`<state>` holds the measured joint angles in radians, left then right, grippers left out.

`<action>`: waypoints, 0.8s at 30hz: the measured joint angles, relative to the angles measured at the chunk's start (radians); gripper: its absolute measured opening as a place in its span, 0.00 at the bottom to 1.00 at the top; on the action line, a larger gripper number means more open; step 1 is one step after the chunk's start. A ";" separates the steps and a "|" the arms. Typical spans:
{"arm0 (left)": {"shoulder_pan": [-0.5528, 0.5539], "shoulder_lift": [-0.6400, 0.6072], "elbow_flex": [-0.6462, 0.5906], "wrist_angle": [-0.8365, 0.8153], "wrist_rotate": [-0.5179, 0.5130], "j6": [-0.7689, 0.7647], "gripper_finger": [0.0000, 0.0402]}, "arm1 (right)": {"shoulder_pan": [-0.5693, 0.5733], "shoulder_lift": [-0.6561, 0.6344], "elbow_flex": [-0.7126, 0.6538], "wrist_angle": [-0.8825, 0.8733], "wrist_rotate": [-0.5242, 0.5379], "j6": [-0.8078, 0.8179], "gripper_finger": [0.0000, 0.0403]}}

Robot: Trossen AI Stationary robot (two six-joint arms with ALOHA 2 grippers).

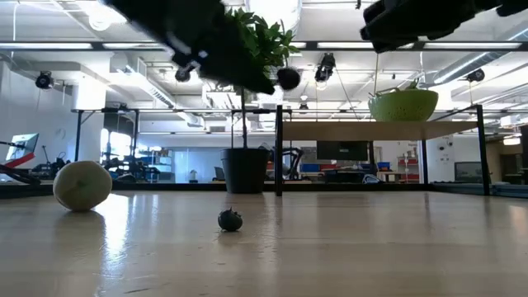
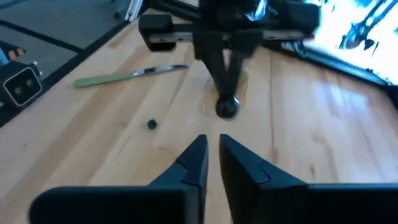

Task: Pick & Place Fruit
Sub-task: Put the black cherry into the green strainer bowl on the shelf

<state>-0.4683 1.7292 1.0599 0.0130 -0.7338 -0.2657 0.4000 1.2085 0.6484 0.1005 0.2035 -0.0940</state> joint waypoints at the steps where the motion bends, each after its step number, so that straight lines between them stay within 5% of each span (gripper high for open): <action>1: 0.011 -0.001 0.000 0.031 0.000 0.043 0.00 | 0.000 0.005 0.001 0.015 0.000 -0.019 0.11; 9: 0.074 -0.008 0.022 0.139 0.018 0.211 0.00 | -0.001 0.006 0.047 0.018 0.008 -0.101 0.35; 14: 0.088 -0.008 0.066 0.143 0.030 0.237 0.00 | -0.001 0.005 0.066 0.017 0.121 -0.148 0.49; 24: 0.098 -0.009 0.172 0.145 0.033 0.306 0.00 | -0.001 0.005 0.083 0.011 0.164 -0.161 0.63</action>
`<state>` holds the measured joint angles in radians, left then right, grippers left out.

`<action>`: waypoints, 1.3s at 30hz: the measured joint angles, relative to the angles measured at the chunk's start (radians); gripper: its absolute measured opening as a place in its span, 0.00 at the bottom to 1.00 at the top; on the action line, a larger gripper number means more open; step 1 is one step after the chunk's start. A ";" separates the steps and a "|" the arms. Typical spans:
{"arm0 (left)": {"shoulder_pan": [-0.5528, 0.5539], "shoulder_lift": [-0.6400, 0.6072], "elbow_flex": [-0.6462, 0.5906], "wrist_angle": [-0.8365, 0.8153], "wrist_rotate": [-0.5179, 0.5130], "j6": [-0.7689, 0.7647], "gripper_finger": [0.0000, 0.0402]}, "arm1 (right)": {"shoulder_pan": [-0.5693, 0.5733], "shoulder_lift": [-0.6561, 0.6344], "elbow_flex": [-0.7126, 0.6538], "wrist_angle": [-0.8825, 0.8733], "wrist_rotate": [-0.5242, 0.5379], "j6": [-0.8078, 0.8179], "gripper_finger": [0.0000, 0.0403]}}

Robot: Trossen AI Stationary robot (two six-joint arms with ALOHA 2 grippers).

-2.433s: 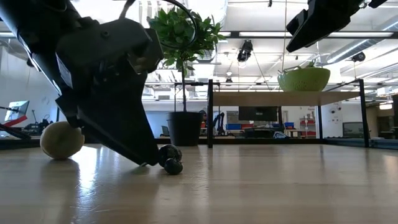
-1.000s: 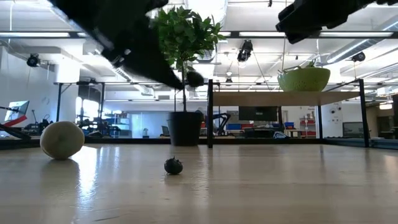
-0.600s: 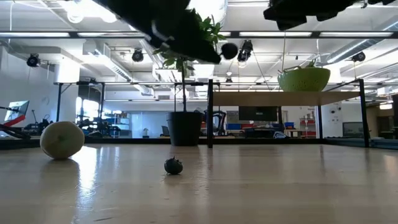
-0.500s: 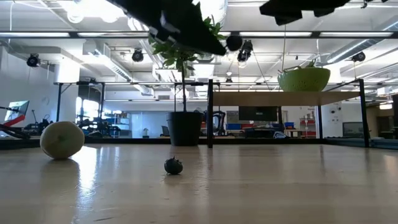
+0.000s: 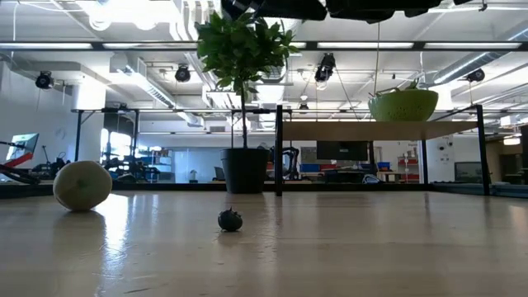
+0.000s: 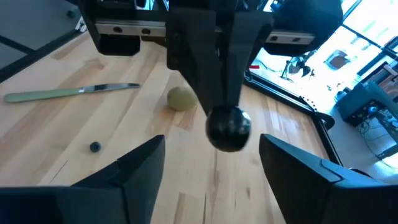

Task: Pick & Place Fruit
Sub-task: Put the black cherry into the green strainer bowl on the shelf

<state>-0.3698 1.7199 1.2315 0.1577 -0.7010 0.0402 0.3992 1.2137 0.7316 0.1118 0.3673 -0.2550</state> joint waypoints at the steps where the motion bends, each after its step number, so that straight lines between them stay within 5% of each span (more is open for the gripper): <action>1: 0.004 0.000 0.008 -0.001 0.001 0.010 0.00 | 0.000 0.000 0.002 -0.001 0.000 0.000 0.64; 8: 0.039 0.000 0.026 -0.001 0.056 0.015 0.00 | 0.000 0.000 0.025 0.000 0.003 0.000 0.62; 17: 0.052 0.000 0.026 0.009 0.058 0.031 0.00 | -0.001 0.000 0.030 -0.002 0.105 -0.005 0.49; 33: 0.054 0.000 0.026 0.010 0.058 0.039 0.00 | -0.001 0.000 0.030 -0.002 0.107 -0.011 0.25; 39: 0.055 0.000 0.026 0.010 0.079 0.040 0.00 | 0.000 0.000 0.030 -0.002 0.107 -0.010 0.27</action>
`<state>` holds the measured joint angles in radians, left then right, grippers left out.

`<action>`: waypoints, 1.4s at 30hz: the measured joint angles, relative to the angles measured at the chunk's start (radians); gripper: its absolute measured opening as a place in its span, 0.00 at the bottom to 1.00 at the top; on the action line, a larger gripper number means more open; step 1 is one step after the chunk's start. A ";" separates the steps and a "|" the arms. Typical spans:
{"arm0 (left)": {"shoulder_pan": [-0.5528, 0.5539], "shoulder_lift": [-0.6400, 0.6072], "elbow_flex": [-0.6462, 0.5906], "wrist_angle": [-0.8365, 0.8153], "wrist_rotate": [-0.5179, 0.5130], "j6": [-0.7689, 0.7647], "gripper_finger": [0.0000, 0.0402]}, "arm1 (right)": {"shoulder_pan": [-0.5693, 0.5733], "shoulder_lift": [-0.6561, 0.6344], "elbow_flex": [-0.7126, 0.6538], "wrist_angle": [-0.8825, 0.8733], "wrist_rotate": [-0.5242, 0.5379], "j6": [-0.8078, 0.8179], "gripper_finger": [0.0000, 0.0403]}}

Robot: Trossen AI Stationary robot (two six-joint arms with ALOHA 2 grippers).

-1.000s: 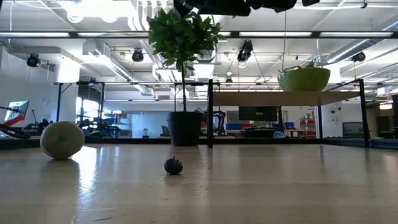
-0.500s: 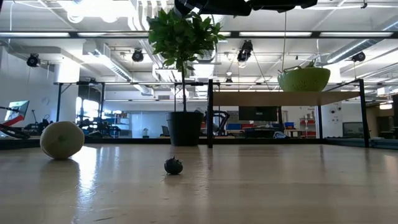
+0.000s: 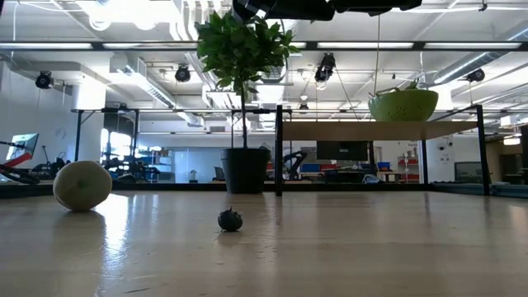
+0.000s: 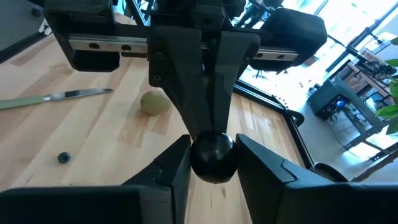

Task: Pick & Place Fruit
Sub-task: Put the black cherry into the green strainer bowl on the shelf

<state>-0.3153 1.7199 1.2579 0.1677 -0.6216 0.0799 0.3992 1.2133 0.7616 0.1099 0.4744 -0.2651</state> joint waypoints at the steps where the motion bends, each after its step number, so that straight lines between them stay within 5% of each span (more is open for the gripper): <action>1: 0.000 0.000 0.000 0.000 0.001 0.000 0.00 | 0.000 0.000 0.000 0.000 0.000 0.000 0.28; 6: 0.000 0.000 0.000 0.001 0.004 0.012 0.08 | 0.000 0.000 0.000 0.001 0.000 0.001 0.29; 14: -0.003 -0.007 0.000 -0.050 0.002 0.080 0.41 | 0.000 -0.017 0.000 -0.020 0.017 0.000 0.23; 22: -0.003 -0.062 -0.003 -0.195 -0.110 0.011 0.54 | -0.064 -0.141 0.000 -0.216 0.317 0.003 0.26; 33: 0.000 -0.061 -0.029 -0.198 -0.140 -0.031 0.54 | -0.508 -0.367 0.000 -0.309 0.315 0.016 0.27; 42: 0.000 -0.056 -0.037 -0.198 -0.136 -0.068 0.53 | -0.951 -0.380 0.082 -0.538 -0.061 0.200 0.27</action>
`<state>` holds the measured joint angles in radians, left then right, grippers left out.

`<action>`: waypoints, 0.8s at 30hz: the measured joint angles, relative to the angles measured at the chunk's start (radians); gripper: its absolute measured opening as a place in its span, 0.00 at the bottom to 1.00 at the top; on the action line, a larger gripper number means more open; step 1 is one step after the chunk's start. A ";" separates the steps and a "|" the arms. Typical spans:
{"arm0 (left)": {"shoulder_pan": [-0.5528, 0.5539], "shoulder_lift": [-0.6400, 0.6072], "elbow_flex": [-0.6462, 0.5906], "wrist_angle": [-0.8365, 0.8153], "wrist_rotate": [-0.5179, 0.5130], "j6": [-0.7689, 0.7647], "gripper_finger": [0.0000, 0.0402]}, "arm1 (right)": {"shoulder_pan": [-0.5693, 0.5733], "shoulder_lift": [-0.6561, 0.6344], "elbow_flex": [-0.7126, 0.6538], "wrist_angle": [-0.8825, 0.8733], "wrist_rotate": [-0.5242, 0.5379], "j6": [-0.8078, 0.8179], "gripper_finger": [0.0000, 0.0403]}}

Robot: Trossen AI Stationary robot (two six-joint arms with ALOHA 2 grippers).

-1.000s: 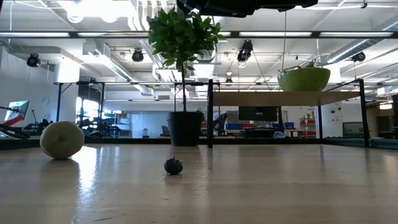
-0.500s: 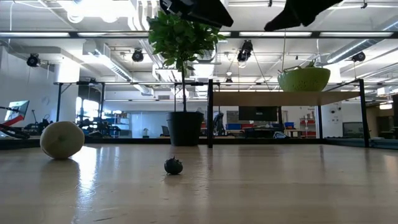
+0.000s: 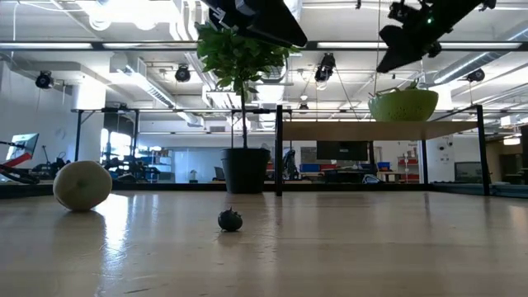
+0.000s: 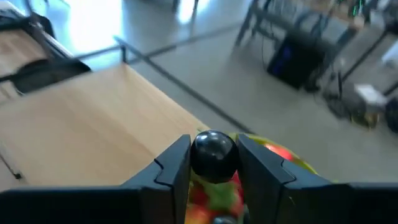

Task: Pick & Place Fruit
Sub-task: Put the black cherry into the green strainer bowl on the shelf

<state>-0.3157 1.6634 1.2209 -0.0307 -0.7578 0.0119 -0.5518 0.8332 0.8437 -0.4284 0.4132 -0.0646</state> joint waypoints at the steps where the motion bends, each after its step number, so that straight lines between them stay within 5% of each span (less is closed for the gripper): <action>1: 0.000 0.000 0.000 -0.001 0.000 -0.007 0.53 | -0.034 0.009 0.013 -0.024 -0.025 0.008 0.27; 8: 0.000 0.000 -0.017 0.002 0.001 -0.031 0.53 | -0.158 0.080 0.121 -0.192 -0.099 0.037 0.26; 24: 0.000 0.000 -0.051 0.039 0.001 -0.036 0.53 | -0.191 0.268 0.260 -0.332 -0.102 0.047 0.26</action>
<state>-0.3153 1.6634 1.1698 0.0078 -0.7567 -0.0242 -0.7429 1.1008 1.1040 -0.7605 0.3116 -0.0178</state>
